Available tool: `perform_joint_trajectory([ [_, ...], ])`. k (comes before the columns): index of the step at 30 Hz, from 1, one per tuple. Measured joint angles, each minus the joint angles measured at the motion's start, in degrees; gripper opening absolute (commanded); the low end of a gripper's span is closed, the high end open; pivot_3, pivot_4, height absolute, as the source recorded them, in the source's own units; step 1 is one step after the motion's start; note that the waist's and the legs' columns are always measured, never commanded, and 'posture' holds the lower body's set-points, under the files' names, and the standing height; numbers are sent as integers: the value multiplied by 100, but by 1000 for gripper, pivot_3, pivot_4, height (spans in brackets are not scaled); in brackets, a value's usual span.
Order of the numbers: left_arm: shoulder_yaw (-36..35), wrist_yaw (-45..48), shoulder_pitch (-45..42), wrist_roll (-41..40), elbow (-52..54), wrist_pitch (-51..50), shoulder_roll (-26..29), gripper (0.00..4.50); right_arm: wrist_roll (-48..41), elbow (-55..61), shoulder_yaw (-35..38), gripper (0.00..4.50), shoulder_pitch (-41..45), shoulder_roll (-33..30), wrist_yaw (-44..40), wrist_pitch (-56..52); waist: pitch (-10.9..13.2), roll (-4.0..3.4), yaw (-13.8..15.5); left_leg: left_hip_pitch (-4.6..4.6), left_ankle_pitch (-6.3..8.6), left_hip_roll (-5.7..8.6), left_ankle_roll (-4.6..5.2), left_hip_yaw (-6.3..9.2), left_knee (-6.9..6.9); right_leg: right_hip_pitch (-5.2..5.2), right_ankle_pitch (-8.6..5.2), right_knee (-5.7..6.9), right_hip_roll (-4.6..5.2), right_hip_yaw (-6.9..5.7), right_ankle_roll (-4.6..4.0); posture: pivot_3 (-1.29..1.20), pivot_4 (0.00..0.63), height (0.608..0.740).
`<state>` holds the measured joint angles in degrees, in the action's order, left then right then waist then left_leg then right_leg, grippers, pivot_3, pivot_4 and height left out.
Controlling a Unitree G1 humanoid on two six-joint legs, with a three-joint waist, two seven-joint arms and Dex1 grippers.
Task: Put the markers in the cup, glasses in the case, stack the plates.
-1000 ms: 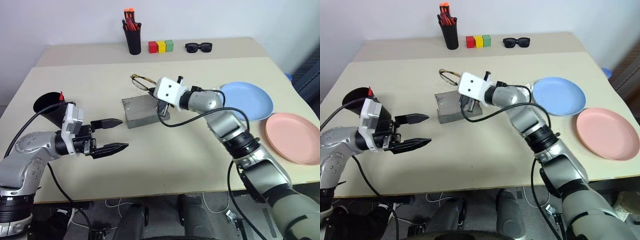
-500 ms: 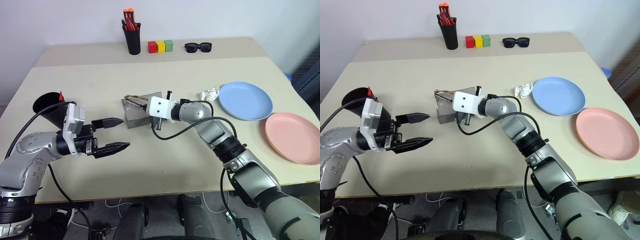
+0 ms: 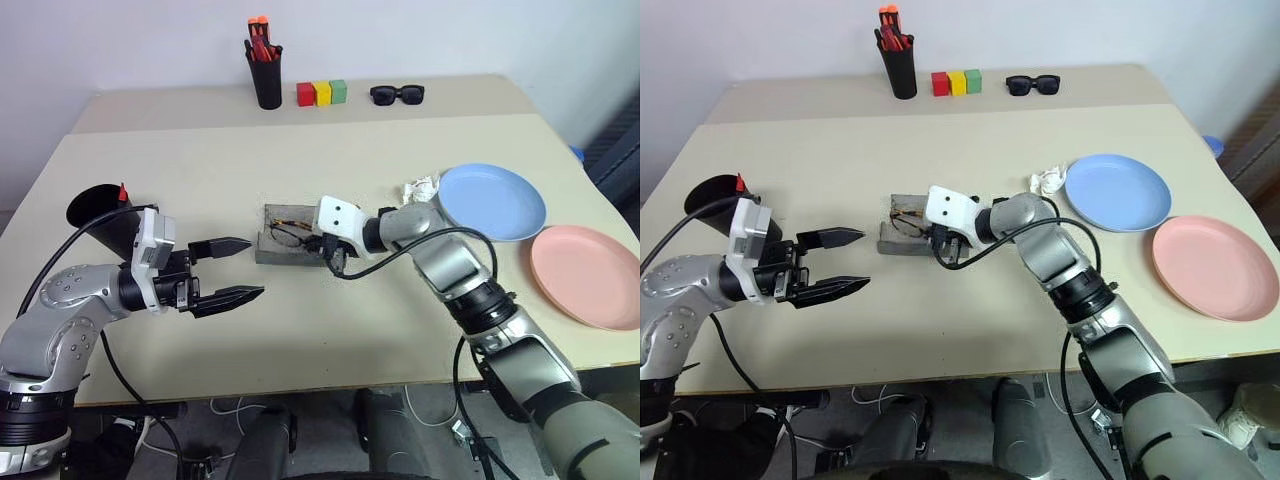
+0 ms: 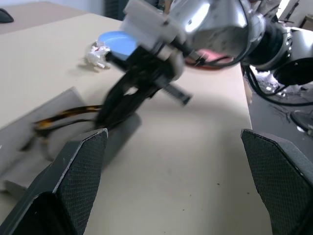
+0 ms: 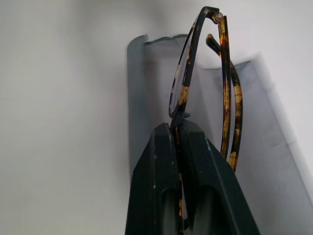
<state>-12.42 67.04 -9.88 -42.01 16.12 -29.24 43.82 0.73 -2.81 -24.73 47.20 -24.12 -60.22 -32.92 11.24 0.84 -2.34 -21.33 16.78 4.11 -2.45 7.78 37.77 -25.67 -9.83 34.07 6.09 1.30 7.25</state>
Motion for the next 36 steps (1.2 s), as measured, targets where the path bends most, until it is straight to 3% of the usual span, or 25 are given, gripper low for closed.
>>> perform_joint_trajectory([
  [4, 1, -3, -5, -1, -1, 1, -2, 4500, -350, 744, 10, 27, 1, -411, -432, -948, 0, 0, -2, 0, 0, 0, 0, 0, 0, 0, 0, 0, 0, 0, 0, 0, 150, 740],
  [8, 22, -2, -29, -1, -2, 2, -31, 4500, -582, 818, 94, 27, 55, -380, -381, -1383, 0, 0, -15, 1, 0, -2, 0, -2, 0, 0, 0, 0, 0, 0, 0, 0, 150, 740],
  [18, 24, 0, -66, -1, -16, 12, -36, 4500, -603, -38, 93, 27, 142, -10, 21, -762, -1, 1, -6, 0, -1, -1, -1, -3, 1, 0, 1, -2, 0, 0, 0, 0, 150, 740],
  [36, 23, -57, -57, 1, -16, 108, -97, 4500, -1044, -656, 124, 27, 658, -9, -825, -693, -1, 1, -9, 0, -1, -1, -1, -2, 0, 0, 1, -1, 0, 0, 0, 0, 150, 740],
])
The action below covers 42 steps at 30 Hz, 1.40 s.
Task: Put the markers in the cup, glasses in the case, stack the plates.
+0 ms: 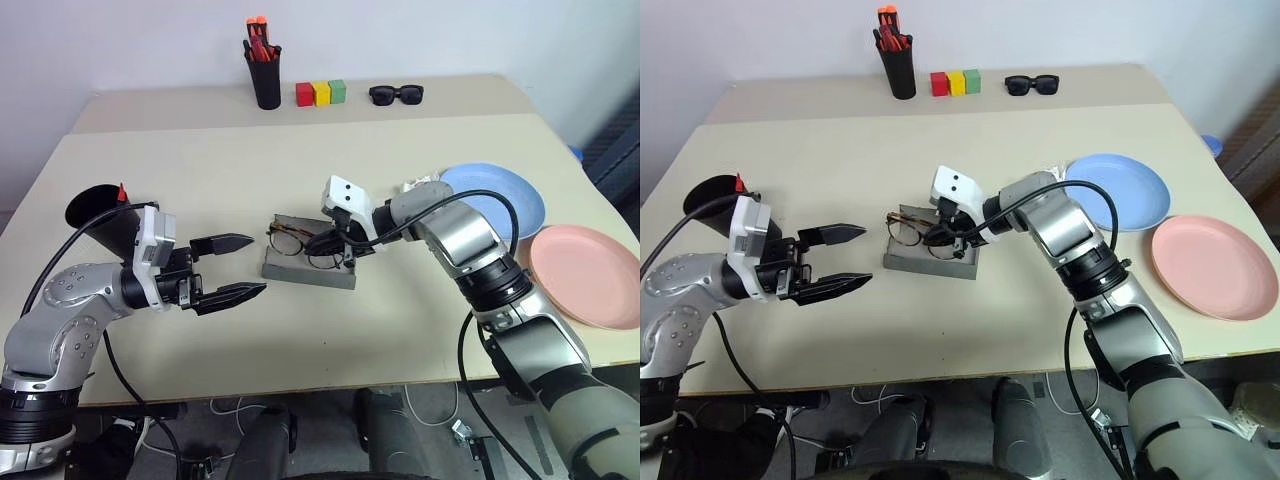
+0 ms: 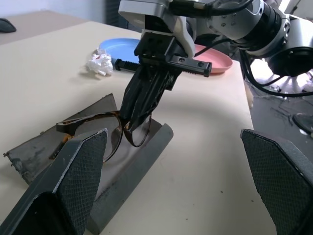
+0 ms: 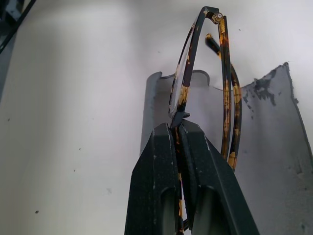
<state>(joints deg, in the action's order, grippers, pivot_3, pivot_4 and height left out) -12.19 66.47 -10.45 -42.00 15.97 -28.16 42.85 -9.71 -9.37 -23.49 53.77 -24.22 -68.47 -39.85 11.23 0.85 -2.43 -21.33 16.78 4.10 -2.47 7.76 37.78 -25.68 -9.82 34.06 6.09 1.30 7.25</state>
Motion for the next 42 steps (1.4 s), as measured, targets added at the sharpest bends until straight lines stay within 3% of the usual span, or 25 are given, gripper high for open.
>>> perform_joint_trajectory([
  [1, 0, -5, 7, 0, 0, 0, 1, 4500, 2, -6, -14, 27, 0, 1, -17, 30, 0, 0, -1, 0, 0, 0, 0, 0, 0, 0, 0, 0, 0, 0, 0, 0, 150, 740],
  [4, -2, -15, 42, 0, 2, 3, 2, 4500, 23, -124, -35, 980, 0, 3, -18, 32, 0, 0, -1, 0, 0, 0, 0, 0, 0, 0, 0, 0, 0, 0, 0, 0, 150, 740],
  [11, -3, -26, 75, 3, 4, 15, 8, 4500, 51, -233, -34, 4464, 0, 16, 18, 22, 0, 0, 0, 0, 0, 0, 0, 0, 0, 0, 0, 0, 0, 0, 0, 0, 150, 740],
  [17, -1, -51, 60, 20, 1, 41, 6, 4500, -21, -393, 310, 4464, 79, 87, 338, 172, 0, 0, 0, 0, 0, 0, -1, 0, 0, 0, 0, 0, 0, 0, 0, 0, 150, 740],
  [22, 4, -235, -283, 78, -171, 138, -84, 4500, -647, -368, 1418, 4464, 100, 294, 720, 132, 0, 0, 29, -1, -2, 1, -4, 2, 0, 0, 2, -1, 0, 0, -2, 0, 150, 740],
  [25, 21, -468, -691, 157, -459, 216, -285, 4500, -1238, 437, 2069, 4464, -422, 188, 788, -88, -2, 2, 102, -1, -2, 1, -3, 4, -2, 1, 2, -3, 0, -1, -2, 0, 150, 740],
  [28, 207, -760, -1249, 573, -1036, 332, -400, 3679, -1410, 1454, 2247, 4500, -1494, -152, 794, 112, -2, 3, 184, -2, -2, 2, -4, 1, 2, 2, 3, -2, 0, -2, -1, 0, 150, 740],
  [35, 763, -1776, -2970, 1788, -3139, 945, -1363, 171, -1719, 2805, 2572, 4500, -2897, -686, 943, 263, -4, 10, 177, 6, -3, 3, -4, -3, 24, 25, 3, -4, -1, -2, 3, 0, 150, 740],
  [42, 1155, -2052, -4739, 2530, -5716, 1375, -2222, 79, -1878, 3031, 2554, 4500, -3023, -657, 1491, 137, -4, 10, 166, 3, -2, 5, -2, -5, 24, 23, 7, -10, 0, -2, 9, 0, 150, 740],
])
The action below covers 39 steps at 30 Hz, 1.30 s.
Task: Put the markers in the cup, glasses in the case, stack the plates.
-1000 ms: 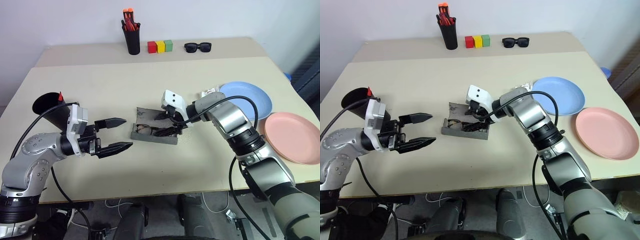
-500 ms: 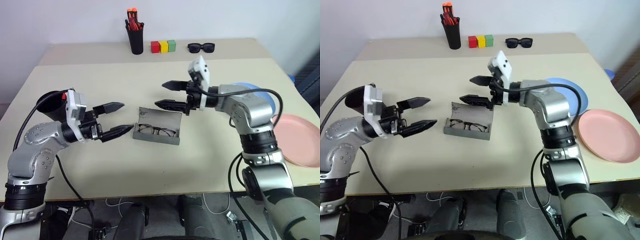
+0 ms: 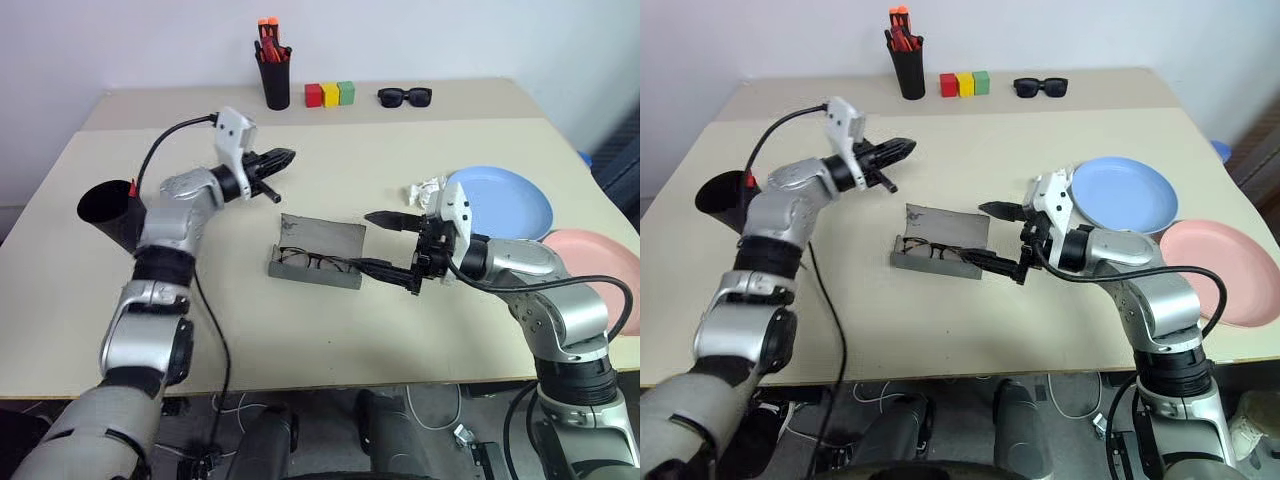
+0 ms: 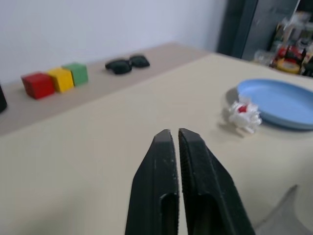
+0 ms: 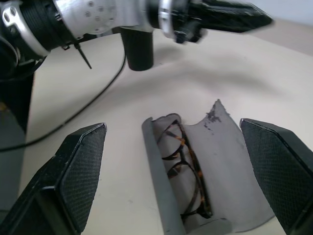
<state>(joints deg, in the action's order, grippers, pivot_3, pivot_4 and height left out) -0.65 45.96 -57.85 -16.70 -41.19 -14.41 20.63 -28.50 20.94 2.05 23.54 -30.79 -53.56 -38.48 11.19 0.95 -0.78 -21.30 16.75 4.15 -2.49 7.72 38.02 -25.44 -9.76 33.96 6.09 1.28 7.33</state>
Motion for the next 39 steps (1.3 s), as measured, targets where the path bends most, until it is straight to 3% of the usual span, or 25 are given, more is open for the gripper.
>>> perform_joint_trajectory([
  [5, 64, 382, -859, 210, -1582, -412, -295, 79, -87, 7, -79, 4500, 5, 71, 305, -1, 2, 3, -4, -3, 1, 1, 2, 1, 0, 0, 2, 0, 0, -1, 4, 0, 150, 740],
  [9, 343, 908, -1164, 549, -2136, -709, -304, 79, -212, 10, -82, 4500, 5, 78, 441, -2, 2, 3, -15, -2, 2, 1, 3, 1, 0, 0, 2, 4, 0, -1, 5, 0, 150, 740],
  [22, 662, 2244, -1205, 1250, -2666, -1114, -325, 79, -319, 144, -133, 4500, -29, 69, 784, 6, 2, 3, -10, -2, 2, 1, 3, 2, 0, 0, 2, 6, 0, 0, 5, 0, 150, 740],
  [29, 949, 3216, -1057, 1330, -1923, -1755, -146, 79, -218, 132, -174, 4500, -41, 38, 836, 104, 2, 3, -25, -2, 2, 1, 4, 2, 1, 0, 2, 9, 0, 0, 5, 0, 150, 740],
  [35, 1014, 3560, -502, 1097, -706, -2518, 31, 79, -108, 118, -225, 4500, -41, 33, 865, 188, 2, 2, -25, 0, 2, 1, 4, 5, 1, 0, 2, 11, -1, 0, 5, 0, 150, 740],
  [39, 1301, 3971, 117, 913, 627, -3037, 453, 79, -94, 109, -263, 4500, -46, -3, 866, 200, 1, 1, -57, 3, 2, -2, 4, 4, 0, -1, 1, 14, -2, 2, 4, 0, 150, 740],
])
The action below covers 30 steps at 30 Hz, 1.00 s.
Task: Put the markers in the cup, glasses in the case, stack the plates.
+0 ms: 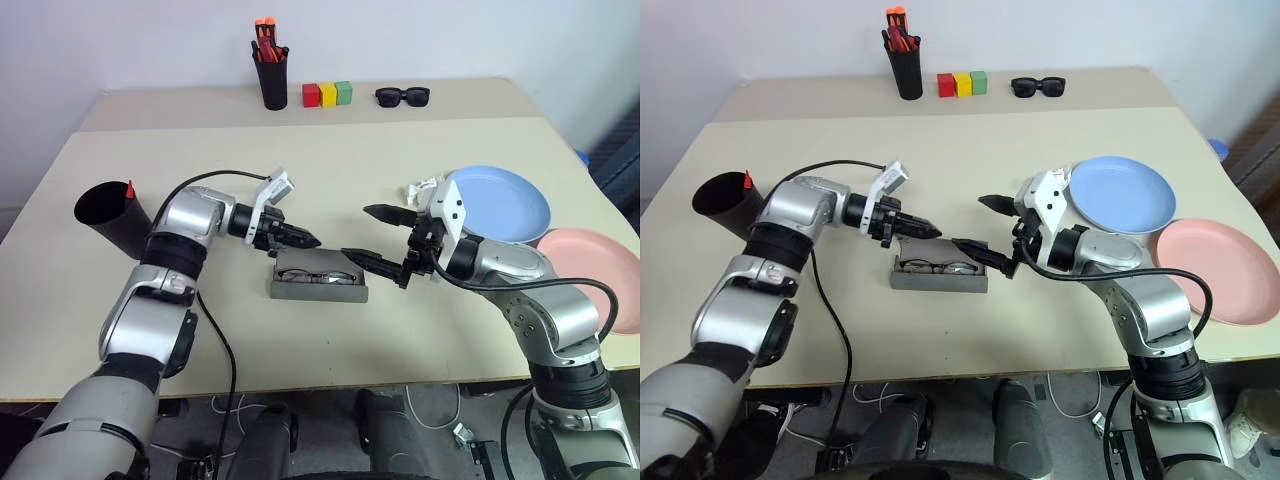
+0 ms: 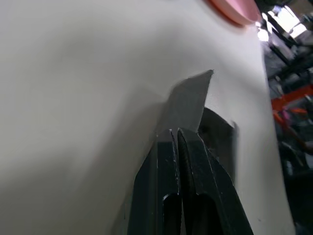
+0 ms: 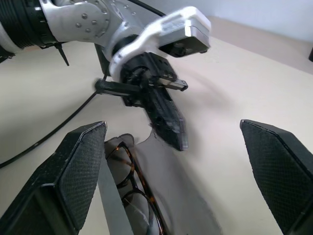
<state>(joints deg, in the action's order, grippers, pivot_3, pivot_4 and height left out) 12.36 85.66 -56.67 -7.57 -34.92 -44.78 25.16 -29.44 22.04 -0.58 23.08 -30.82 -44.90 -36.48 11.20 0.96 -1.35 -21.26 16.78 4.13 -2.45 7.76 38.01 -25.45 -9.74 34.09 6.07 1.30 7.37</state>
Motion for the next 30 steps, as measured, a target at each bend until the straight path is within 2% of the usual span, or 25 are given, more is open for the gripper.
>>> perform_joint_trajectory([
  [2, 202, 20, 399, -12, 510, -241, 212, 79, 2, -18, -1, 4500, 1, -34, -8, 19, 0, -4, 0, 2, 0, -1, 0, 0, -1, 0, 0, 3, -2, 1, -1, 0, 150, 740],
  [7, 207, -220, 928, -253, 1534, -548, 366, 79, 57, -122, -14, 4500, 9, -82, 1, 57, -1, -2, 59, -1, 0, 0, 0, 2, 5, 2, 0, 0, -1, 3, -1, 0, 150, 740],
  [10, -59, -781, 1019, -393, 1657, -461, 158, 79, 125, -173, -13, 4500, 9, -78, 45, 142, 0, -2, 73, -2, -1, 0, -2, 4, 7, 2, 0, -1, -2, 2, 0, 0, 150, 740],
  [12, -661, -1360, 960, -641, 1583, -119, -240, 79, 193, -288, 1, 4500, 38, -49, 185, 244, 1, 2, 80, -5, -4, 0, -6, 6, 9, 2, 1, -4, -1, 2, -1, 0, 150, 740],
  [14, -1095, -1741, 808, -853, 1602, 283, -381, 586, 328, -456, 42, 4500, 100, -25, 336, 404, 1, 1, 66, -4, -3, 0, -6, 5, 7, 0, 1, -3, -1, 2, -2, 0, 150, 740],
  [16, -1401, -1965, 681, -1011, 1644, 531, -376, 1336, 500, -724, 207, 4500, 169, -43, 521, 576, 1, 0, 41, -2, -3, -1, -6, 1, 3, -3, 2, -3, -1, 3, -3, 0, 150, 740],
  [19, -1619, -2026, 660, -1254, 1730, 752, -350, 2921, 702, -1124, 520, 4500, 302, -222, 748, 702, 0, -2, 56, -3, -4, 0, -6, 1, 2, -3, 2, -3, -1, 3, -4, 0, 150, 740],
  [21, -1695, -1938, 665, -1458, 1732, 829, -285, 3800, 866, -1338, 739, 4500, 322, -514, 881, 720, 0, -2, 78, -6, -4, 3, -6, 1, 3, -2, 3, -5, 1, 3, -4, 0, 150, 740],
  [22, -1776, -1833, 686, -1577, 1739, 867, -213, 4376, 933, -1425, 871, 4500, 315, -723, 913, 695, 0, -3, 82, -7, -3, 4, -6, 0, 4, -2, 2, -5, 2, 3, -4, 0, 150, 740],
  [26, -1926, -1470, 709, -1977, 1776, 974, -18, 4449, 1124, -1506, 1334, 4500, -59, -1580, 978, 239, 0, -2, 94, -7, -3, 3, -5, 0, 4, 0, 2, -7, 2, 3, -3, 0, 150, 740],
  [30, -2094, -1235, 733, -2380, 1854, 1146, -40, 4449, 1155, -1519, 1857, 4500, -651, -2046, 1065, -558, 0, -2, 74, -5, -3, 2, -4, -5, 5, 2, 2, -7, 2, 5, -3, 0, 150, 740],
])
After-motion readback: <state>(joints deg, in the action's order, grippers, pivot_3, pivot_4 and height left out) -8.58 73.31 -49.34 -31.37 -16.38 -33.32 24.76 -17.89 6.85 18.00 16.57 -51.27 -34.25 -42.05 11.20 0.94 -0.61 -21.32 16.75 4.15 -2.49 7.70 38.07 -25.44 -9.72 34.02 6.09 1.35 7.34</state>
